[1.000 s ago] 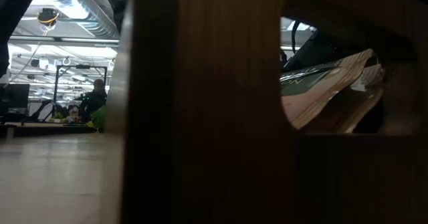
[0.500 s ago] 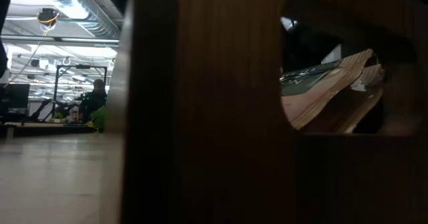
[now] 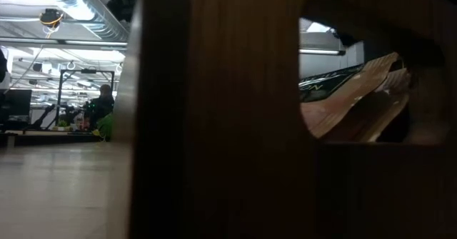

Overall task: Pick & Place Tea
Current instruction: Put the brown tea bag into the right section of the wooden organizer

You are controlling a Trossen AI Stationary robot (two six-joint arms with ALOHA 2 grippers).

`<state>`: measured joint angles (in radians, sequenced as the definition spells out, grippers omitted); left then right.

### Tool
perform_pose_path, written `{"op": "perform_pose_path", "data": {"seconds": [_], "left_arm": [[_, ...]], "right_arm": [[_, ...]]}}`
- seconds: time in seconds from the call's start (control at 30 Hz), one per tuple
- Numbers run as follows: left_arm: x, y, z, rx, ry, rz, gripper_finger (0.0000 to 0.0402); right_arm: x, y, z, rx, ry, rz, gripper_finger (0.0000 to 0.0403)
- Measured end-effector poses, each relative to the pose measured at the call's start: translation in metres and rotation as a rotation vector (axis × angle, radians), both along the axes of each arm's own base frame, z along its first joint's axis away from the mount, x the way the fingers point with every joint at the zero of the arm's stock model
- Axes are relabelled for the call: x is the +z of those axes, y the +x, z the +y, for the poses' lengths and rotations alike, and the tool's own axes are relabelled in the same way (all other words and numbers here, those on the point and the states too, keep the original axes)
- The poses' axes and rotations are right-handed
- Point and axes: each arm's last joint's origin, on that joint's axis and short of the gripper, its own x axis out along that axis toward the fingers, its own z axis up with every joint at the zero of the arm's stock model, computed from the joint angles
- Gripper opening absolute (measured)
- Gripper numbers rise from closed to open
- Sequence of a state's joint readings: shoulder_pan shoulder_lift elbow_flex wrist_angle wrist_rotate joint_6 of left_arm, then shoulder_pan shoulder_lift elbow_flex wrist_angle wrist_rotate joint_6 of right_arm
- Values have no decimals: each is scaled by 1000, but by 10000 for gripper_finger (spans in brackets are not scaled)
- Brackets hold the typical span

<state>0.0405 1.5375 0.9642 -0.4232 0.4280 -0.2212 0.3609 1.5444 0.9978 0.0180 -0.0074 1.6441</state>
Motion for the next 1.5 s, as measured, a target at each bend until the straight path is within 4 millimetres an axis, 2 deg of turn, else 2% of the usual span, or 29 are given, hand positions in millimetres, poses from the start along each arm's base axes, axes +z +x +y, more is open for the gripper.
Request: {"op": "perform_pose_path", "data": {"seconds": [0.2,0.33,0.63,0.83,1.17,1.5], "left_arm": [[-1,-2,-11,-30,9,21,8],[-1,-2,-17,-50,9,26,12],[-1,-3,-24,-54,6,33,7],[-1,-3,-23,-44,5,36,10],[-1,-3,-23,-15,-10,49,10],[-1,-2,-23,8,-6,55,9]], "right_arm": [[15,6,11,154,92,-15,2],[13,7,18,245,144,16,2],[-29,16,46,396,218,184,2],[-46,31,53,456,193,205,2],[-65,39,48,516,141,235,2],[-69,43,28,521,69,237,2]]}}
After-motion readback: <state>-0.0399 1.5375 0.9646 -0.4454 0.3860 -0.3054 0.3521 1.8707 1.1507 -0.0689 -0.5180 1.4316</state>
